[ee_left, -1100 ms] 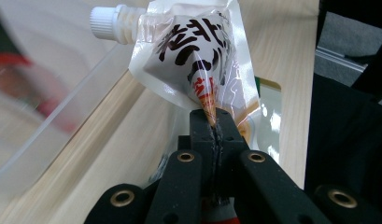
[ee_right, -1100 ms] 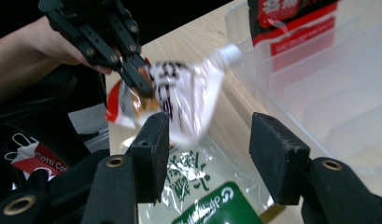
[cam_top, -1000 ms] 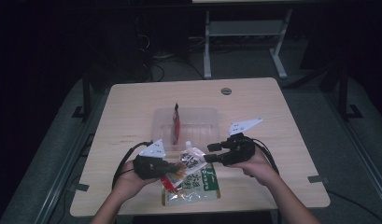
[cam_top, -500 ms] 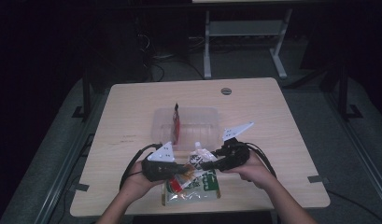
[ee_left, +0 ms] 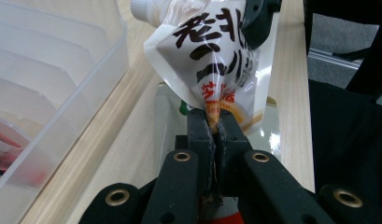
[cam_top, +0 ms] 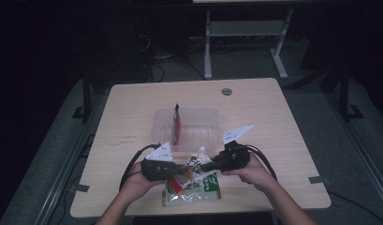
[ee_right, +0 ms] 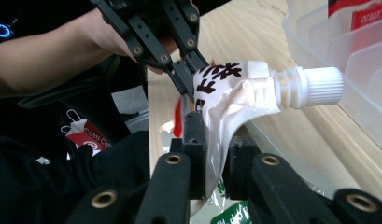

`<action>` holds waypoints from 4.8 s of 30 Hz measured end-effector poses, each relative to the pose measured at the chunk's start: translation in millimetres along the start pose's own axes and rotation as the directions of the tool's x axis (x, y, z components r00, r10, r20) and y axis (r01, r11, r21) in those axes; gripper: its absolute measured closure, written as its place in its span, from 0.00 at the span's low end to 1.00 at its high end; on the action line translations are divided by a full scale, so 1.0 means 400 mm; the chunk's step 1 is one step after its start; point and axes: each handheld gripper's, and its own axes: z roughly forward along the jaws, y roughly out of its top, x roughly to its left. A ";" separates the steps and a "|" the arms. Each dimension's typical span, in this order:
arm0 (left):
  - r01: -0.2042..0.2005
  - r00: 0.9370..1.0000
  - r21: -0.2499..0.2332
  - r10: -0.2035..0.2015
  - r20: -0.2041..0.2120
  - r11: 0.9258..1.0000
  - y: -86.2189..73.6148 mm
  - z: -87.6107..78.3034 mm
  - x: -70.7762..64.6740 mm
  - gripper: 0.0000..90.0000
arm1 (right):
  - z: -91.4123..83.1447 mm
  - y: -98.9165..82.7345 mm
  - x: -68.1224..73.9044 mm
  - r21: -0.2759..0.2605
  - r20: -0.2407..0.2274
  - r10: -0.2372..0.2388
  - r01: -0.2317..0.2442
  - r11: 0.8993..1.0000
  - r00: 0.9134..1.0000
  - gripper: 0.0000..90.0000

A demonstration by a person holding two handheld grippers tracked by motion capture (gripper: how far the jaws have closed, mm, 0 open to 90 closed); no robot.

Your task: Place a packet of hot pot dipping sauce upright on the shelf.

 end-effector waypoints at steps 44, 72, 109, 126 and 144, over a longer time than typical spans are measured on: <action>0.182 0.977 -0.006 -0.182 -0.112 0.983 -0.094 -0.073 0.060 0.28 | -0.178 0.060 0.007 -0.258 0.129 0.037 -0.002 0.966 0.991 0.99; 0.227 0.960 0.015 -0.222 -0.170 0.974 -0.143 -0.104 0.101 0.22 | -0.260 0.153 -0.070 -0.273 0.274 0.068 0.010 0.962 0.959 0.99; 0.220 0.965 0.046 -0.211 -0.153 0.974 -0.142 -0.084 0.092 0.21 | -0.178 0.151 -0.159 -0.160 0.350 0.110 -0.056 0.985 0.930 0.99; 0.212 0.969 0.062 -0.201 -0.142 0.975 -0.142 -0.078 0.089 0.21 | -0.140 0.142 -0.172 -0.134 0.383 0.116 -0.069 0.989 0.916 0.82; 0.225 0.965 0.046 -0.216 -0.145 0.973 -0.138 -0.083 0.092 0.19 | -0.205 0.089 -0.084 -0.167 0.442 0.100 -0.028 0.986 0.891 0.34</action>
